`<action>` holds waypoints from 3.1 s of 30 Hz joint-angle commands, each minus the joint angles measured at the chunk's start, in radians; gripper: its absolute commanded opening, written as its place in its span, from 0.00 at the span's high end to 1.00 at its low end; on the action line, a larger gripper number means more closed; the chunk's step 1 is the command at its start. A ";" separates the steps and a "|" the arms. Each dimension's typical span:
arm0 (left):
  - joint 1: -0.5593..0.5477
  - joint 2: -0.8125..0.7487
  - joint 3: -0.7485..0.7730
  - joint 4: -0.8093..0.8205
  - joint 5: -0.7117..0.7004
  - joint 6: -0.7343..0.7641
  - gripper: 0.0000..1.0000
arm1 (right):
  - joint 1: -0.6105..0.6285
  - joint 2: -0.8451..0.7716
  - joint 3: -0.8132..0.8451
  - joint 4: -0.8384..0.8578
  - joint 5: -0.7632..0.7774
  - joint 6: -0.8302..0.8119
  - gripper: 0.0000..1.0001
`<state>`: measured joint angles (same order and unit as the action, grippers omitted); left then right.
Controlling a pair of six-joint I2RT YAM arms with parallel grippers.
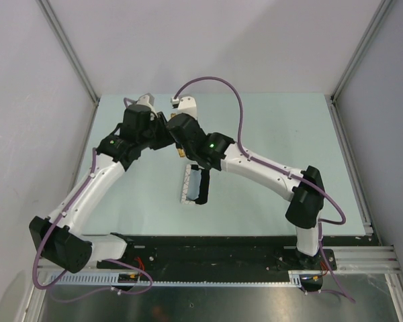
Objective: Organize the sunglasses
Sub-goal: Pass from the left arm to the right, then pass from the right arm to the left
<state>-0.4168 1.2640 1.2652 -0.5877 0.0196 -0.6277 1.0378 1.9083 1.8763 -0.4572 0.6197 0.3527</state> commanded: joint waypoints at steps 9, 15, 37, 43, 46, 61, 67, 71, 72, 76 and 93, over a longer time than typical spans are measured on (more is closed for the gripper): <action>-0.013 -0.084 0.048 0.031 0.045 0.006 0.21 | -0.054 -0.067 -0.107 0.089 -0.084 0.074 1.00; -0.002 -0.103 0.049 0.022 0.054 0.026 0.15 | -0.084 -0.141 -0.202 0.135 -0.130 0.092 1.00; 0.130 -0.097 0.186 0.210 0.767 0.122 0.10 | -0.383 -0.515 -0.427 0.449 -1.124 0.083 1.00; 0.139 -0.090 0.214 0.250 0.810 0.083 0.28 | -0.394 -0.542 -0.442 0.528 -1.247 0.100 1.00; 0.139 -0.094 0.200 0.279 0.839 0.063 0.36 | -0.400 -0.540 -0.450 0.534 -1.262 0.106 1.00; 0.139 -0.094 0.089 0.483 0.928 -0.098 0.55 | -0.406 -0.517 -0.485 0.635 -1.324 0.173 1.00; 0.139 -0.098 0.069 0.517 0.945 -0.122 0.58 | -0.406 -0.506 -0.493 0.657 -1.333 0.198 1.00; 0.141 -0.100 0.063 0.531 0.954 -0.135 0.66 | -0.407 -0.502 -0.497 0.661 -1.331 0.203 1.00; 0.141 -0.100 0.062 0.535 0.956 -0.136 0.67 | -0.409 -0.500 -0.499 0.666 -1.335 0.206 1.00; 0.142 -0.100 0.053 0.549 0.964 -0.145 0.73 | -0.416 -0.494 -0.500 0.673 -1.338 0.219 1.00; 0.156 -0.103 0.014 0.691 1.036 -0.208 0.75 | -0.441 -0.474 -0.513 0.775 -1.425 0.304 1.00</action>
<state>-0.2703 1.1778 1.2984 -0.0349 1.0103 -0.7708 0.5980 1.4330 1.3575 0.2573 -0.7761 0.6384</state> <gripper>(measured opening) 0.266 0.046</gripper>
